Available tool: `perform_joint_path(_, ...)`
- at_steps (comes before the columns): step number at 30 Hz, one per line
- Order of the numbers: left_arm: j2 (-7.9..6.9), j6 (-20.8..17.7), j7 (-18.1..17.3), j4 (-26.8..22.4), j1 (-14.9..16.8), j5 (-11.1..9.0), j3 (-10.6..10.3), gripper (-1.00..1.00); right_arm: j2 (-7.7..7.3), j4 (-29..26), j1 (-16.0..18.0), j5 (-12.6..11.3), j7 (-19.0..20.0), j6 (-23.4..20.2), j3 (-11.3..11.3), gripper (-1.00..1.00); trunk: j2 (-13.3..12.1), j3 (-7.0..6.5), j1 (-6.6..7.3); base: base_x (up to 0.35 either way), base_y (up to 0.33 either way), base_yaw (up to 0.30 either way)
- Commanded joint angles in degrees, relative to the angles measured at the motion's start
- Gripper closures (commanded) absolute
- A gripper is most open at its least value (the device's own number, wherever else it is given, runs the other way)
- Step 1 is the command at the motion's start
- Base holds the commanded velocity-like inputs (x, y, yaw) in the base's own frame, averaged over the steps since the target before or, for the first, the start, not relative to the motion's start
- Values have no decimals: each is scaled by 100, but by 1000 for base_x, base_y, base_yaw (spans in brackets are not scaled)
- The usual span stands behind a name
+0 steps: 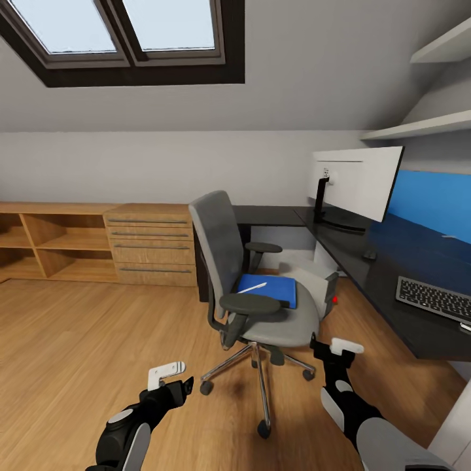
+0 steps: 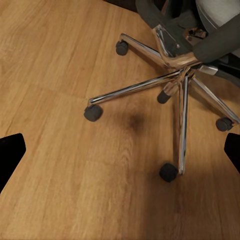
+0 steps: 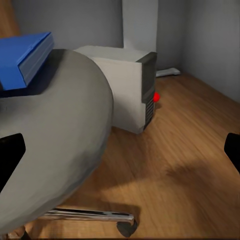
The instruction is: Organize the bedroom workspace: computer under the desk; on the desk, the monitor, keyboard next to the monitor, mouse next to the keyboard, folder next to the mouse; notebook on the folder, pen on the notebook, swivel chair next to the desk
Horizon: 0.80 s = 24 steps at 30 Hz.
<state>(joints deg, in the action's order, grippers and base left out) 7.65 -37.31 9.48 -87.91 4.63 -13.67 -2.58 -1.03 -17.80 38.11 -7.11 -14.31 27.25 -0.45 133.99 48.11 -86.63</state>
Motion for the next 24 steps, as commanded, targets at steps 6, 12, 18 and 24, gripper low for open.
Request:
perform_joint_path(6, 0, -22, 51, -7, 3, -64, -5, -100, -27, 3, 10, -217, 32, -109, -26, -100, 3, 6, 1, 0, 0, 0)
perform_joint_path(12, 0, -22, 51, -7, 3, -62, -5, -100, -83, -5, 24, -612, 151, -512, -44, -100, 3, 6, 1, 0, 0, 0)
perform_joint_path(18, 0, -22, 52, -7, 3, -60, -1, -100, -207, -7, 55, -1182, 470, -964, -63, -100, 3, 6, 1, 0, 0, 0)
perform_joint_path(24, 0, -22, 47, -7, 3, -60, 7, -100, -274, -11, 186, -2150, 1018, -1445, -75, -100, 3, 6, 1, 0, 0, 0)
